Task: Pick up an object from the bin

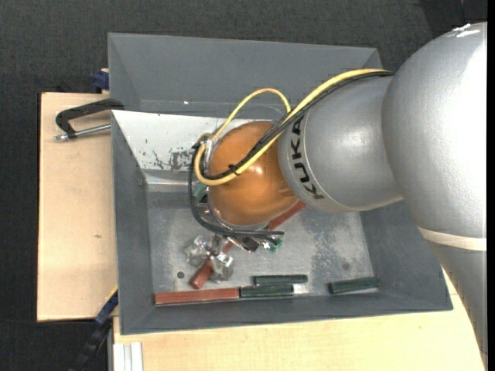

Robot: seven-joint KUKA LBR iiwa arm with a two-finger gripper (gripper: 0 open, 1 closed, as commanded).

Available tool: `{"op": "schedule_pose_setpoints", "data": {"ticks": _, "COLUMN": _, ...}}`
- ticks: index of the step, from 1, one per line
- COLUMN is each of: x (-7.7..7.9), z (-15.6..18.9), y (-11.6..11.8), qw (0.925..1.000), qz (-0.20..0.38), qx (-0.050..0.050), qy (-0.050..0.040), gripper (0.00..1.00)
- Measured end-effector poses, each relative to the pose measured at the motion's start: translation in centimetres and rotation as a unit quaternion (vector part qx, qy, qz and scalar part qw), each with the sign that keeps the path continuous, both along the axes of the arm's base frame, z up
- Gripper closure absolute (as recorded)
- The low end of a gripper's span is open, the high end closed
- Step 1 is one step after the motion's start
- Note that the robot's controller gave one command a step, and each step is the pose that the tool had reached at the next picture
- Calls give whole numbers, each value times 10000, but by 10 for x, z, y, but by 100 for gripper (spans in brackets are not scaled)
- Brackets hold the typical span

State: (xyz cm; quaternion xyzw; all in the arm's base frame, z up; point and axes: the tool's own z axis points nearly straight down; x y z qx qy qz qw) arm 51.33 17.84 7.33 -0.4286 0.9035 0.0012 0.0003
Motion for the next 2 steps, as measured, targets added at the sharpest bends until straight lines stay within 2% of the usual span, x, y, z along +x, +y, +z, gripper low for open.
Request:
{"op": "schedule_pose_setpoints", "data": {"ticks": 1, "x": 15, "z": 35, "y": -20, "qw": 9972, "qz": 751, "qx": 15, "qy": -69, "gripper": 100}}
{"op": "schedule_pose_setpoints", "data": {"ticks": 2, "x": 49, "z": 166, "y": -34, "qw": 9977, "qz": 670, "qx": 7, "qy": -43, "gripper": 100}}
